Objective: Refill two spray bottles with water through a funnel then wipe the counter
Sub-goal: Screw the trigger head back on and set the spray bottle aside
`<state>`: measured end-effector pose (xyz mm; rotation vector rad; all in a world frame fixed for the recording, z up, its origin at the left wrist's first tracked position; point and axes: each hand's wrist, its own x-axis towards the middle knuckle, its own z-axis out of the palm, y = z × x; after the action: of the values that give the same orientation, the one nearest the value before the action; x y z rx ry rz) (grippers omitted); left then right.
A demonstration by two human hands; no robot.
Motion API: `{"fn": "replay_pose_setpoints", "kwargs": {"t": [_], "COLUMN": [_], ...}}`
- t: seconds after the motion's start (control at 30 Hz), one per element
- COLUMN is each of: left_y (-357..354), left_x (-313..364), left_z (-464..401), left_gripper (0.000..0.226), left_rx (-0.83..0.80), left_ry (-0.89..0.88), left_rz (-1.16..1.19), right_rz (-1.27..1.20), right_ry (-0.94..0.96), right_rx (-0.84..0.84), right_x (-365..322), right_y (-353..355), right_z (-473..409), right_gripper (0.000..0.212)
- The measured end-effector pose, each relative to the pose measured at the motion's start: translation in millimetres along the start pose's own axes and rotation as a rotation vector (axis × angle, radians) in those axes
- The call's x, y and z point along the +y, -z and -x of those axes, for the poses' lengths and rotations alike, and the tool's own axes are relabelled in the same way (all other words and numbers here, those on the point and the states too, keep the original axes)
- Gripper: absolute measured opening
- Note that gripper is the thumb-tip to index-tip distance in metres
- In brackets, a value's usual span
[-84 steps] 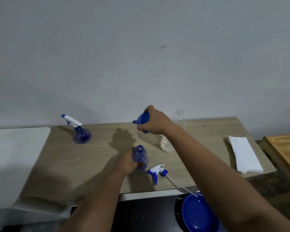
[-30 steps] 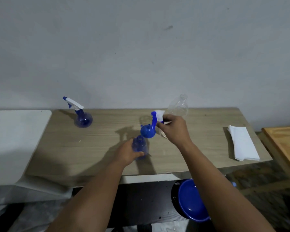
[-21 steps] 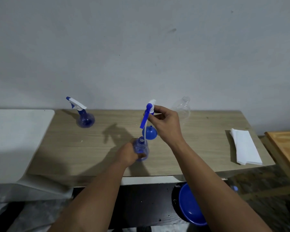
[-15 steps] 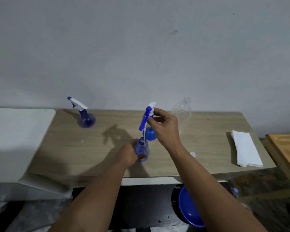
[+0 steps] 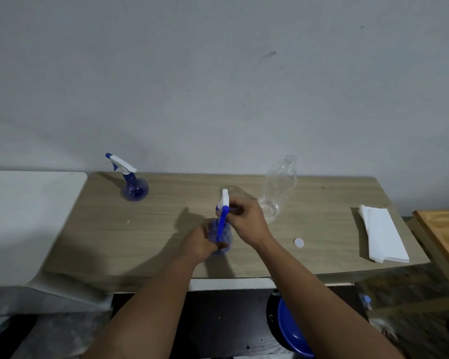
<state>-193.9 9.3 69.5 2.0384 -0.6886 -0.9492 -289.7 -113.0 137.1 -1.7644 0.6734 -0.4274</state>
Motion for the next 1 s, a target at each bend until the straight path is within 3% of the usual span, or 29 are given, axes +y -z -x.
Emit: {"fn": "replay_pose_setpoints", "kwargs": {"t": [0.07,0.13,0.33,0.5,0.73,0.83,0.93,1.0], "left_y": [2.1,2.7,0.9,3.2,1.3,0.7,1.2,1.2], "left_x": [7.3,6.7,4.3,0.1,-3.0,-6.6,-7.0,-7.1], "left_z": [4.8,4.4,8.3,4.7,4.5,3.4,3.6,2.7], "left_gripper": [0.036,0.045,0.049,0.055,0.038,0.035,0.031,0.037], "left_rx": [0.022,0.03,0.138,0.023,0.057,0.062,0.061,0.049], "left_ry": [-0.061,-0.07,-0.043,-0.107,-0.064,-0.045,-0.046,-0.047], "left_rz": [-0.134,-0.174,-0.094,-0.049,-0.14,-0.154,-0.166,-0.161], "right_rz": [0.043,0.055,-0.033,-0.095,-0.035,-0.031,-0.102,-0.066], "right_ry": [-0.02,-0.023,-0.001,-0.027,-0.038,-0.036,-0.02,0.045], "right_rx": [-0.058,-0.057,-0.023,0.021,0.022,0.037,-0.043,-0.056], "right_x": [20.7,33.1,57.0,60.6,59.2,59.7,62.0,63.5], "right_y": [-5.1,-8.5,-10.2,-15.3,-15.8,-18.0,-13.6,-10.6], "right_z": [4.6,8.7,8.5,9.7,7.9,11.5,16.3,18.8], "right_gripper": [0.023,0.032,0.037,0.038,0.026,0.036,0.058,0.051]}}
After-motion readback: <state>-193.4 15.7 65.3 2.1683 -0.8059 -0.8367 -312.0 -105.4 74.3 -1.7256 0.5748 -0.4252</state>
